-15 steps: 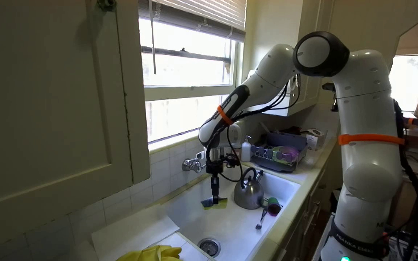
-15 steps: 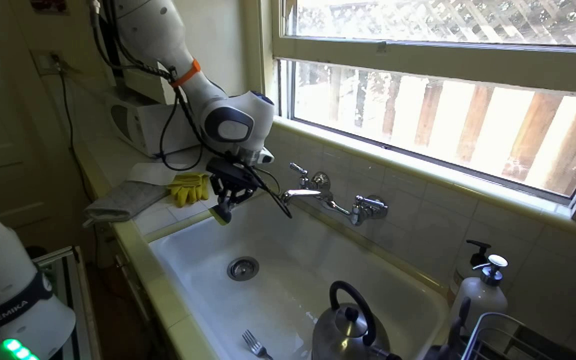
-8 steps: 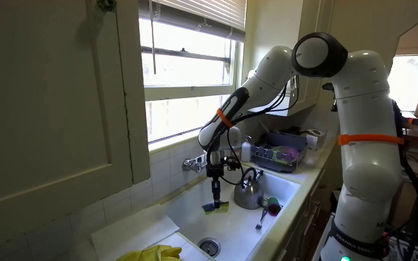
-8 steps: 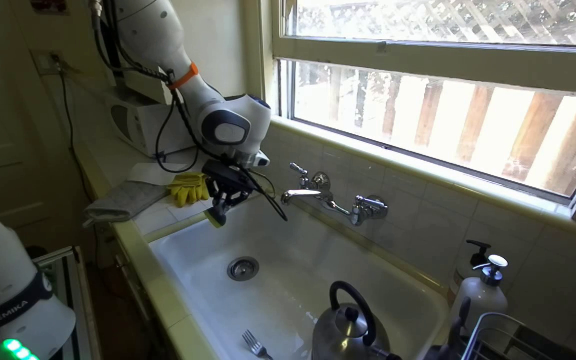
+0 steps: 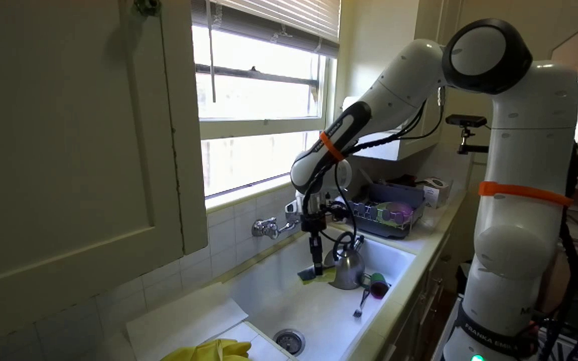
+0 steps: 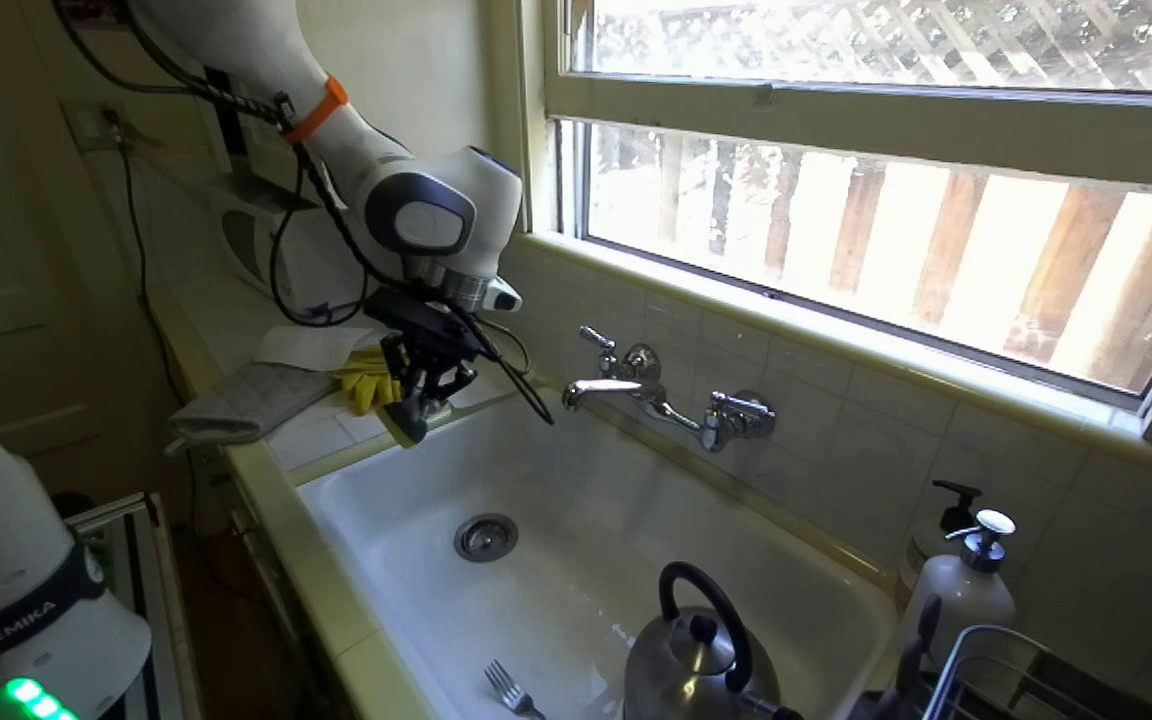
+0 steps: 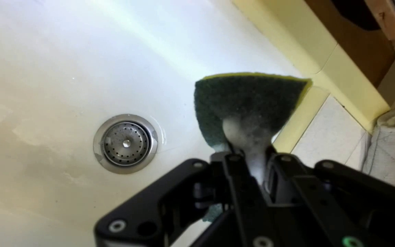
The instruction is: Pick up the sponge from the sink and clean the handle of the tap on the right
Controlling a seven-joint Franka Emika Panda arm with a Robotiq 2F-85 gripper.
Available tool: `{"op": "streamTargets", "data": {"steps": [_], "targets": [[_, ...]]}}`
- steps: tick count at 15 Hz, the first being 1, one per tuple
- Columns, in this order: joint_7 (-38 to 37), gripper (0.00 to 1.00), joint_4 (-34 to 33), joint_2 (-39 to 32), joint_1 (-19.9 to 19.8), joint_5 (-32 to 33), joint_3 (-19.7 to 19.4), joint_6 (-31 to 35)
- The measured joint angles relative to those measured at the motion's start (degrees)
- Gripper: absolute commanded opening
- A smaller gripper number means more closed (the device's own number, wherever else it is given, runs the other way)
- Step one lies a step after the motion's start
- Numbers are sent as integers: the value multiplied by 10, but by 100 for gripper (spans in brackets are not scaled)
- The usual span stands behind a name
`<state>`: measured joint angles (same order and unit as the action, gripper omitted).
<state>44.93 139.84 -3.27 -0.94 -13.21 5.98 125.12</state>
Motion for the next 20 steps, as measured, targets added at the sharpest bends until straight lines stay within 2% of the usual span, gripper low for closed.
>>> {"op": "streamTargets", "data": {"steps": [5,11,13,14,20], "targets": [[-70,4,40,91,-3,22,-42,28],[-151,4,64,162,-9,49,-87,134],[-178,4,65,175,-15,54,-100,173],[-188,15,65,180,-17,55,-107,191],[-188,15,64,178,-10,55,-114,194]]}}
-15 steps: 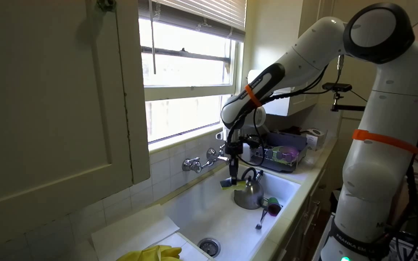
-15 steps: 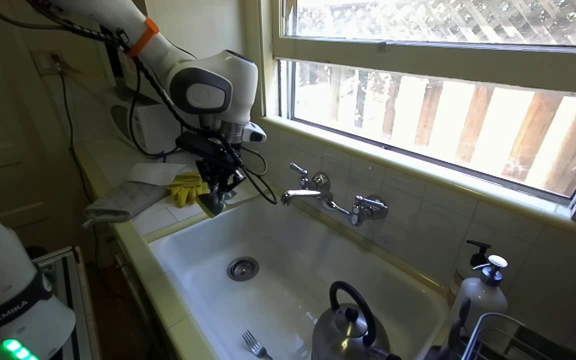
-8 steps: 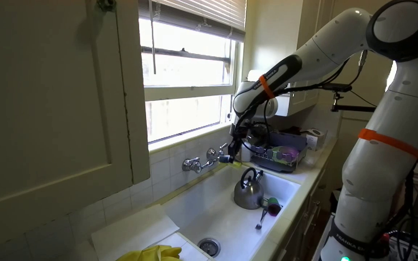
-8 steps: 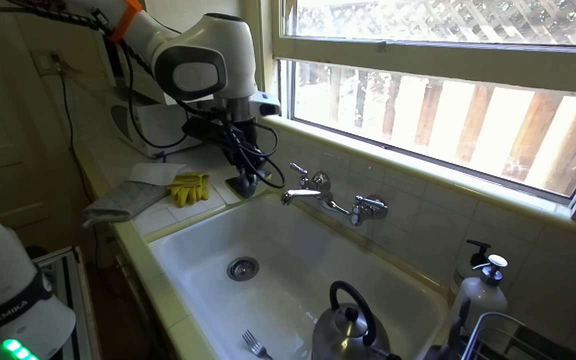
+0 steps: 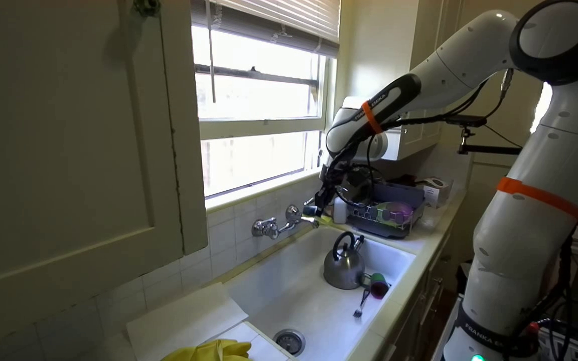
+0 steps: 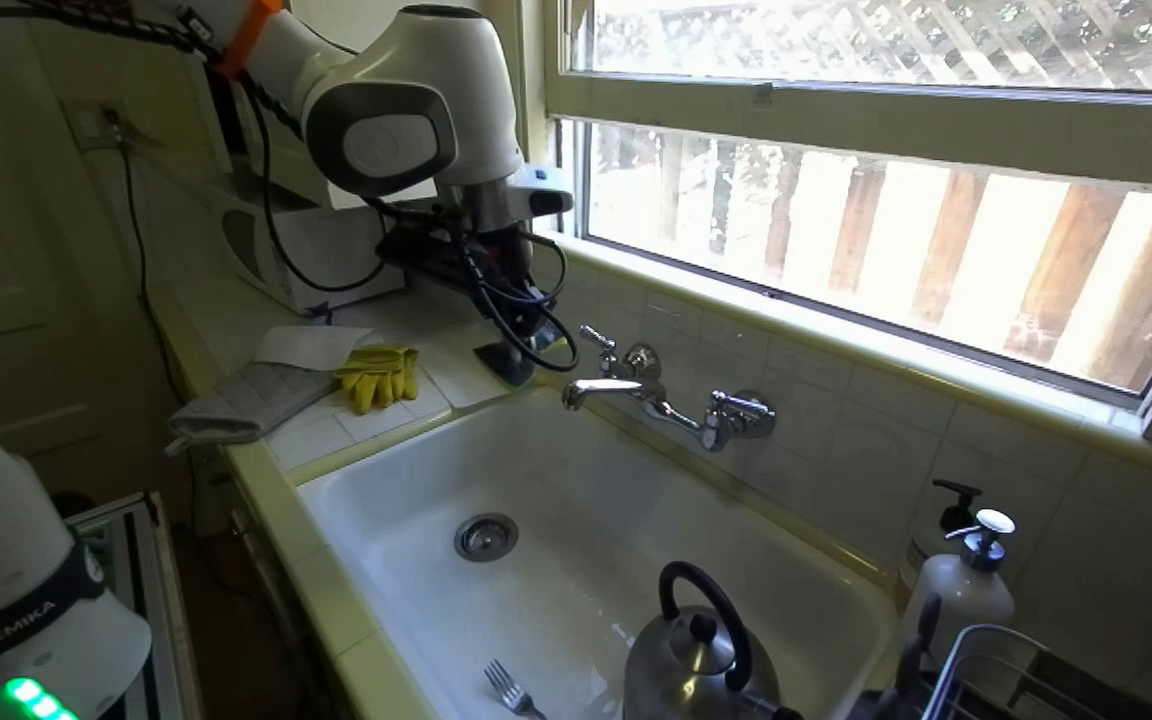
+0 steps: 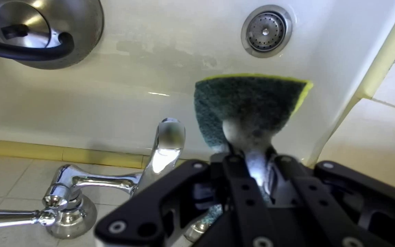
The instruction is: Pick up the sponge from the sink and clean the handle of the tap on the right
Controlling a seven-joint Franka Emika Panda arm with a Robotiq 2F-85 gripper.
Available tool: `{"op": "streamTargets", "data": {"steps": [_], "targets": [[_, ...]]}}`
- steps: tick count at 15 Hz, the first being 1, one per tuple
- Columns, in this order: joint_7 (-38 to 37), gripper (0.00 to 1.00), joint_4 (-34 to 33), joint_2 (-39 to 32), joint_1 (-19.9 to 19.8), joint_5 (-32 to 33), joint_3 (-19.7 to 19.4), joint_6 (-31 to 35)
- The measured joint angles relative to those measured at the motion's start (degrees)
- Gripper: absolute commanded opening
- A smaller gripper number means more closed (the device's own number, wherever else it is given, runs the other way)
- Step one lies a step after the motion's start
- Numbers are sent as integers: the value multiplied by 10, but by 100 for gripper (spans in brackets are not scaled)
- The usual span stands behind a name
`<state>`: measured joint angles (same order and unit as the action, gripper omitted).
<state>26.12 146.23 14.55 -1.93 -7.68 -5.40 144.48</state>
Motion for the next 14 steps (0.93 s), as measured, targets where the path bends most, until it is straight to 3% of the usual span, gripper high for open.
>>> {"op": "streamTargets", "data": {"steps": [1,6,14], "targets": [[0,4,0,0,0,0,0,0],[-13,4,-7,0,-3,6,-6,1],[-80,4,-76,-30,-56,79,-38,6]]}}
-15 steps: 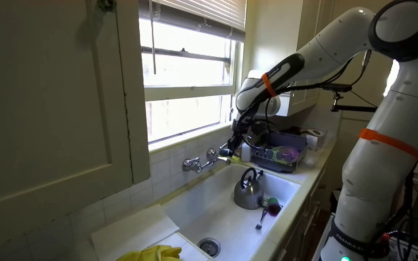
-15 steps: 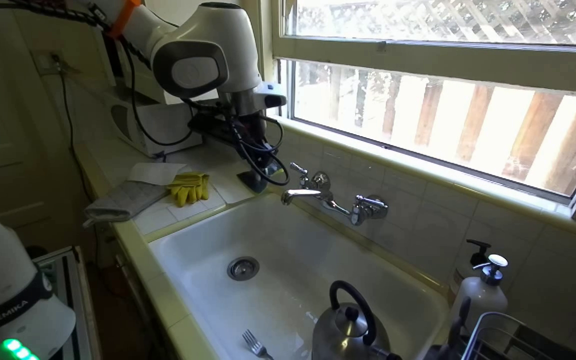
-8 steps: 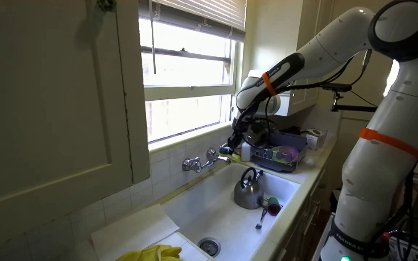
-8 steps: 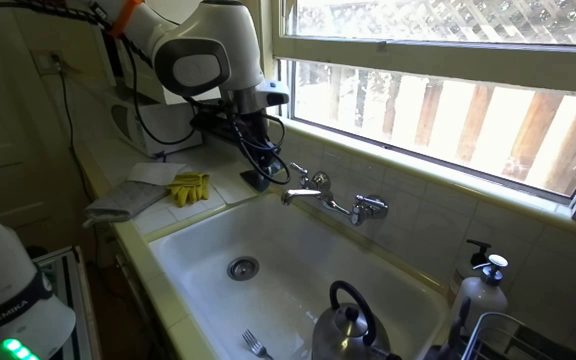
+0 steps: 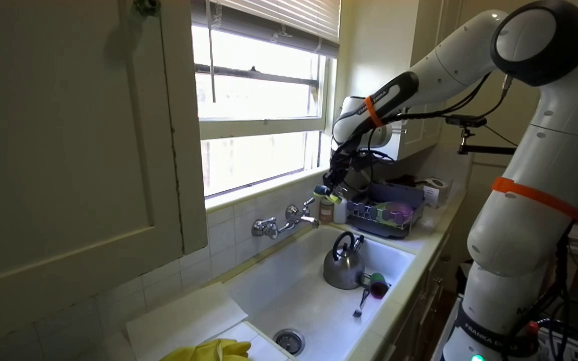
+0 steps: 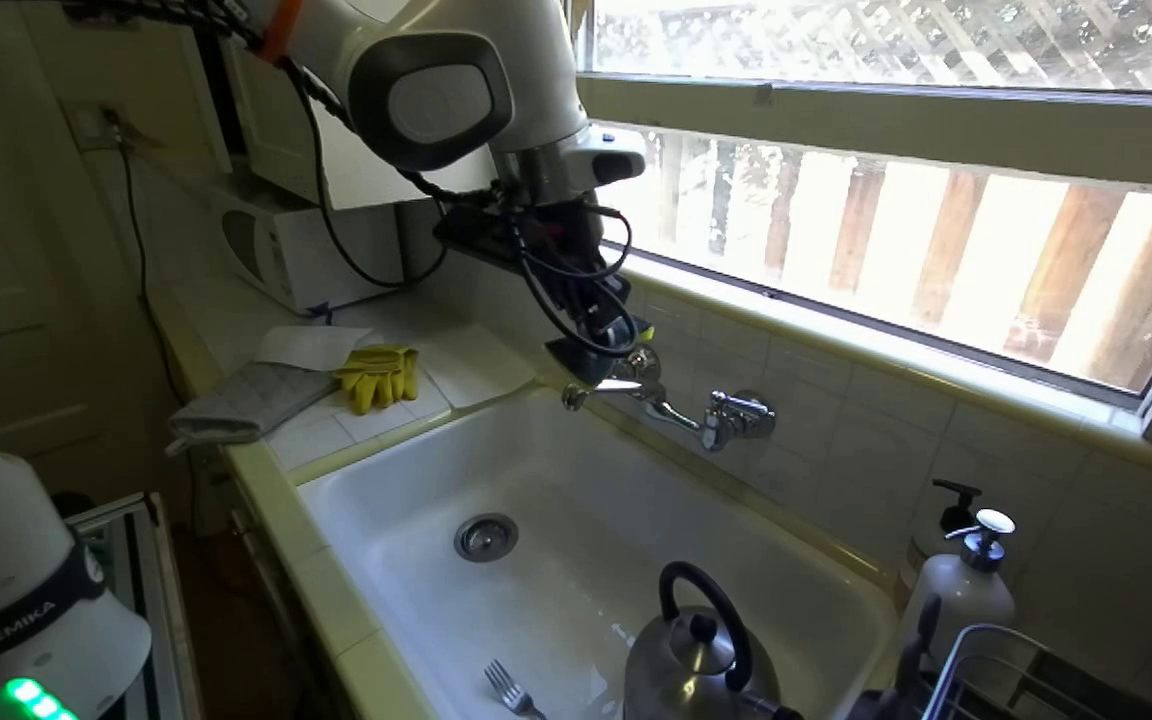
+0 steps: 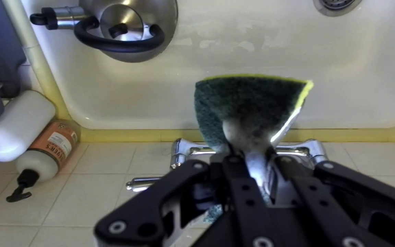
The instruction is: Pick up the sponge from the sink and clean the handle of the tap on the right
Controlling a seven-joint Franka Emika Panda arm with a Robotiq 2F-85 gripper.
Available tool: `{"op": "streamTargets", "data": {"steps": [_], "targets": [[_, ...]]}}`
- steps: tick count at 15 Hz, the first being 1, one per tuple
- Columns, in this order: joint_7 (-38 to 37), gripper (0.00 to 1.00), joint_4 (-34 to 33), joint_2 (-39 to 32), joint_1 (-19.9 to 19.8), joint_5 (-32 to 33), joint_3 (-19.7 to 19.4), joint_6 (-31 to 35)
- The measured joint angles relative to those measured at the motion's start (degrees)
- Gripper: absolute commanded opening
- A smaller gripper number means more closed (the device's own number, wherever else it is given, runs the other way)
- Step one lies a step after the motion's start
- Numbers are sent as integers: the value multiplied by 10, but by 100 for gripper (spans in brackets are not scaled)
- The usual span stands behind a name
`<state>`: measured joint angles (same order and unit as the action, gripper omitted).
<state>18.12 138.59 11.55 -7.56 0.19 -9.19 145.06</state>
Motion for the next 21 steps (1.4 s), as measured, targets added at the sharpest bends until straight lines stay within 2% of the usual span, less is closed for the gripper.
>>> {"op": "streamTargets", "data": {"steps": [12,21], "targets": [[1,4,-149,-194,-9,5,-11,49],[10,4,-233,-276,-28,-1,11,54]]}}
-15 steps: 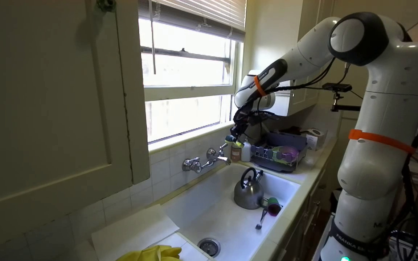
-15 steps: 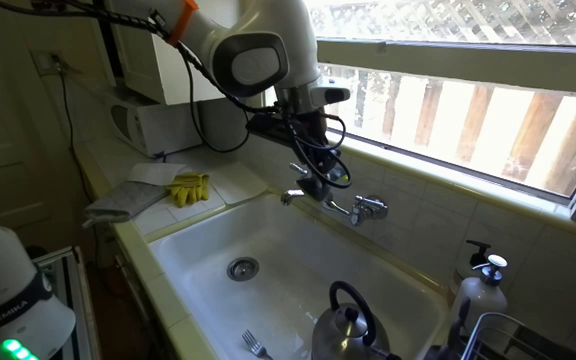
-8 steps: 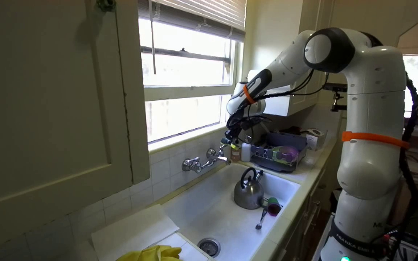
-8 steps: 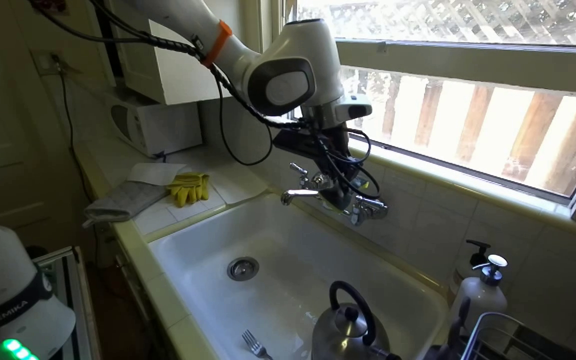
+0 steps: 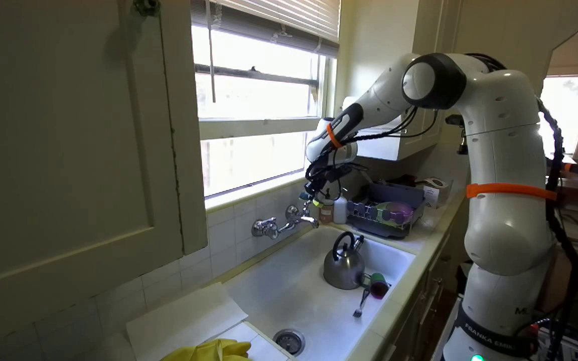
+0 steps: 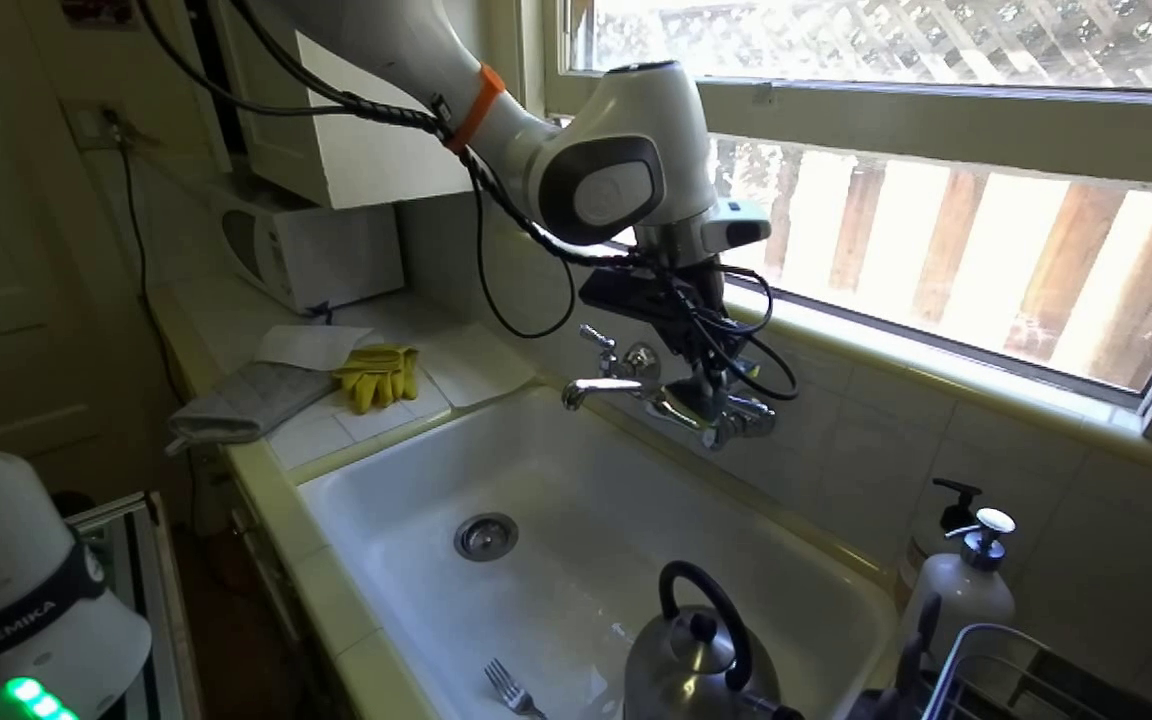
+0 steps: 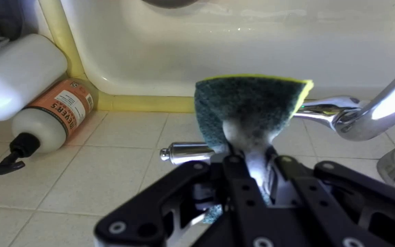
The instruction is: Pick up the sponge from the sink and clean the handle of the tap on the right
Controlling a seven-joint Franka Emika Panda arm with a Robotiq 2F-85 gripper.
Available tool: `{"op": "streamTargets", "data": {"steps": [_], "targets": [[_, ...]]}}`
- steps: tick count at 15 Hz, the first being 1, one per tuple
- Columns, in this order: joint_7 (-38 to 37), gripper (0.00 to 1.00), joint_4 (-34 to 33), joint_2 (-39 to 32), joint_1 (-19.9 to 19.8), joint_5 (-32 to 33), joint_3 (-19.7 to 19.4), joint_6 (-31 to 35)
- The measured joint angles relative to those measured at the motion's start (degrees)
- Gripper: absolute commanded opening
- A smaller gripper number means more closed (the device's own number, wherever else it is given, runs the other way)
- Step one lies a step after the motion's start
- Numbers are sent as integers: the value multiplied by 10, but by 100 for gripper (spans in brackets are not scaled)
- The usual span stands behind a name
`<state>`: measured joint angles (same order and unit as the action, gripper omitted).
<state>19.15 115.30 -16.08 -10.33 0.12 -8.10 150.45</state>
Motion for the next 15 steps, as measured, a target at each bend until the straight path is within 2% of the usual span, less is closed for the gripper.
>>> {"op": "streamTargets", "data": {"steps": [4,15], "targets": [[3,4,-21,-24,-11,-1,13,0],[5,4,-44,-45,-42,0,16,0]]}}
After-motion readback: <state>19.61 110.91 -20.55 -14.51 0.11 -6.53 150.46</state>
